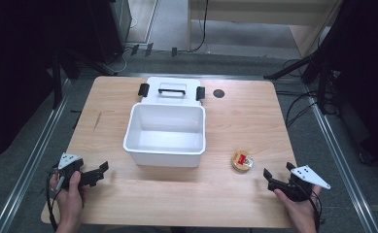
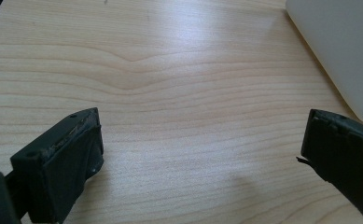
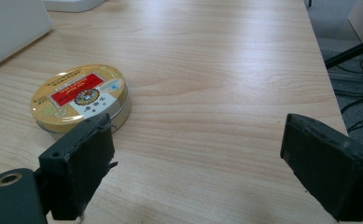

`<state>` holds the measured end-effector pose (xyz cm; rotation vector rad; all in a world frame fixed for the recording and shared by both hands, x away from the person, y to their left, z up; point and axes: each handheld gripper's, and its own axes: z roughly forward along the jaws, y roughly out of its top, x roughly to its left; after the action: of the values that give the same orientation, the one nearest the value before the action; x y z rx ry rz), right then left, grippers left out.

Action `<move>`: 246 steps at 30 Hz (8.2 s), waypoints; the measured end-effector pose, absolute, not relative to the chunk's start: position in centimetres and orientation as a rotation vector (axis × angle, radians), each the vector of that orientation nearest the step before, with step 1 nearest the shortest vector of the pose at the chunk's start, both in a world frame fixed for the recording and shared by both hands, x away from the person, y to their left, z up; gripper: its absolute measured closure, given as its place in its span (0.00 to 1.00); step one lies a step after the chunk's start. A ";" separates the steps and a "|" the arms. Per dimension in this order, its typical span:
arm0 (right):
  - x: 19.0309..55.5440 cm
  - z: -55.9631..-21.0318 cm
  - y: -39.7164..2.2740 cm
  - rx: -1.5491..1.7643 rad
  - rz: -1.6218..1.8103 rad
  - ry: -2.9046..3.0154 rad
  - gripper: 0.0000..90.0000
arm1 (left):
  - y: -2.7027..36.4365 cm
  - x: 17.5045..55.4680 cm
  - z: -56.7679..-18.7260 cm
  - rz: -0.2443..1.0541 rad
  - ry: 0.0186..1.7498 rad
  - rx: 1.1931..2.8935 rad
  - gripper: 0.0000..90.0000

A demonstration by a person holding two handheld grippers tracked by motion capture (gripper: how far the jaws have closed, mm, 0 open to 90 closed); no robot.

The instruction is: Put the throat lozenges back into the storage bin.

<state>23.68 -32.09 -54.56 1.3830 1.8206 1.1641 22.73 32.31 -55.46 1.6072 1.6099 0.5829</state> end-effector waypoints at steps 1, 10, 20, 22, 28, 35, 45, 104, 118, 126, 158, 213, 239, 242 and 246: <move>23.7 -54.6 -32.1 1.385 1.159 1.819 0.11 | 32.3 22.7 -55.5 0.583 1.609 1.609 0.00; 24.1 -54.4 -32.1 1.407 1.075 1.903 0.15 | 32.4 22.7 -55.4 0.581 1.605 1.608 0.00; 25.2 -53.8 -29.9 1.331 0.926 2.165 0.15 | 32.1 22.4 -55.4 0.638 1.596 1.592 0.00; 25.6 -53.4 -29.2 1.306 0.888 2.213 0.15 | 32.0 22.3 -55.3 0.680 1.598 1.597 0.00; 26.6 -52.2 -27.5 1.243 0.761 2.369 0.14 | 31.7 22.0 -55.2 0.745 1.557 1.599 0.00; 27.9 -51.3 -25.8 1.206 0.613 2.487 0.14 | 32.1 21.4 -55.1 0.835 1.519 1.528 0.00; 29.7 -51.4 -24.1 1.197 0.455 2.618 0.14 | 31.5 21.1 -55.1 0.840 1.385 1.529 0.00; 35.7 -51.2 -18.8 1.250 0.108 2.775 0.22 | 31.1 21.5 -55.1 0.838 1.372 1.571 0.00; 35.6 -50.4 -18.8 1.209 0.150 2.801 0.23 | 31.2 21.6 -55.1 0.839 1.375 1.568 0.00; 35.7 -49.6 -18.8 1.193 0.167 2.797 0.23 | 31.2 21.6 -55.0 0.831 1.378 1.568 0.00; 37.4 -43.5 -16.0 0.859 0.284 2.866 0.23 | 31.2 21.6 -55.1 0.833 1.382 1.565 0.00; 39.6 -35.8 -9.1 0.594 0.334 2.856 0.23 | 31.3 21.7 -55.1 0.803 1.376 1.564 0.00; 40.0 -37.0 -3.5 0.430 0.312 2.900 0.23 | 31.4 21.7 -55.1 0.790 1.377 1.559 0.00; 39.9 -37.6 -3.0 0.390 0.288 2.899 0.23 | 31.4 21.7 -55.1 0.789 1.377 1.559 0.00; 39.8 -38.3 -2.7 0.375 0.283 2.889 0.23 | 31.4 21.7 -55.1 0.791 1.378 1.559 0.00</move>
<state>39.77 -2.67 -38.27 0.3750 2.8895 0.2833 21.74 31.39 -55.06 1.5593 1.3781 0.7908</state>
